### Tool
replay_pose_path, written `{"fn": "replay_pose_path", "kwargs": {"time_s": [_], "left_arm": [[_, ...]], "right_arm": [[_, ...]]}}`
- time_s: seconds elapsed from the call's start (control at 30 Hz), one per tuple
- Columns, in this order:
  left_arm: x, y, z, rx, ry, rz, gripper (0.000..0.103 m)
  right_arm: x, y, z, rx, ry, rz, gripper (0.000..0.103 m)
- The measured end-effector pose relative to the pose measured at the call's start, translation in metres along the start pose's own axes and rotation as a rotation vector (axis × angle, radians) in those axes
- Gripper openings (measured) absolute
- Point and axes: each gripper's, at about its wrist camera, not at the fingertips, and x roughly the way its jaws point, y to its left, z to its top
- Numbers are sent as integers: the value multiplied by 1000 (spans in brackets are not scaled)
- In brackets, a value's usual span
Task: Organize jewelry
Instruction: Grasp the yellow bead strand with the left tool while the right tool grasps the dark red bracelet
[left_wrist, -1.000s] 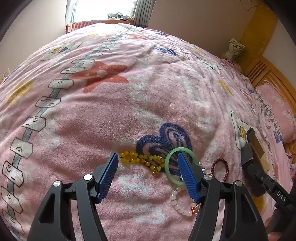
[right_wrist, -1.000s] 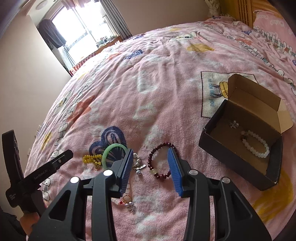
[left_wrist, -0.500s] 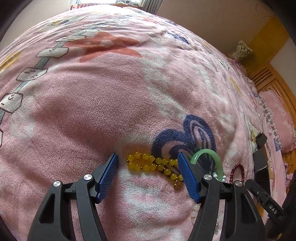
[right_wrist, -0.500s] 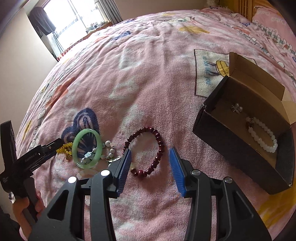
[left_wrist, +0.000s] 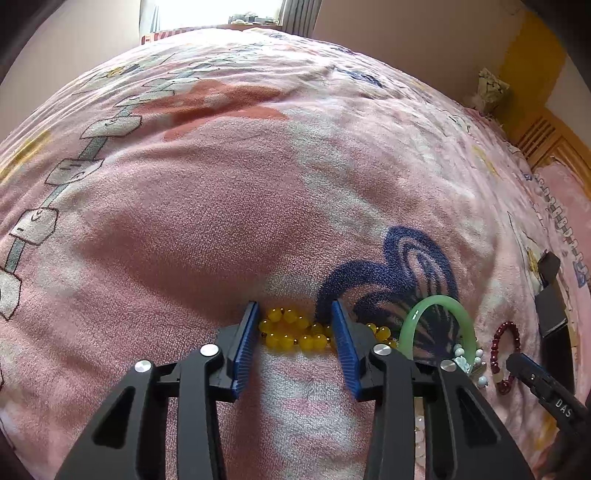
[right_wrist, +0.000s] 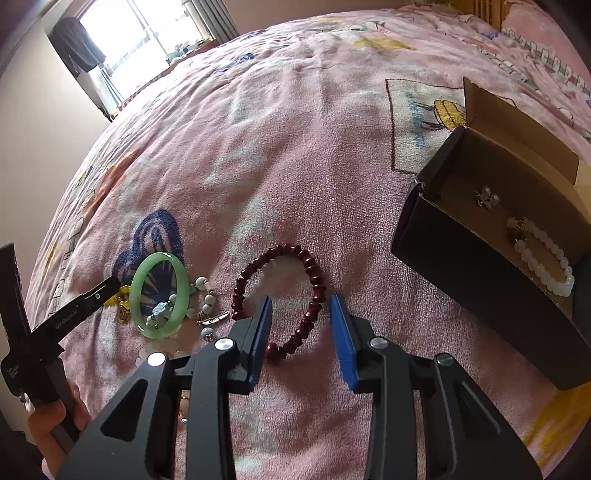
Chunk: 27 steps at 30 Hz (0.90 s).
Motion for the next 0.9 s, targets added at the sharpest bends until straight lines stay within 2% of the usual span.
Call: {"fn": "replay_pose_path", "kwargs": {"time_s": [0.07,0.13,0.2,0.3,0.4,0.53,0.9], "left_arm": [[0,0,0,7,-4,-3,15],[-1,-2,0,3,0,-27,9],[-1,-6,0,13,-3,-29,9],[-1,-11,-1,31,-9,-13,9],[-1,-14,-1,34,-14,-10,9],[-7,-14,0,21,-24,-41,9],[-34,-33,4,46,-92,-74,9]], "right_arm": [[1,0,0,-1,0,-1,24],[3,1,1,-7,-1,4,20],[5,2,0,-6,1,4,13],[4,2,0,2,-3,20,9],[0,0,1,12,-16,33,9],[-11,1,4,14,-47,46,9],[-55,6,13,0,-146,70,9]]}}
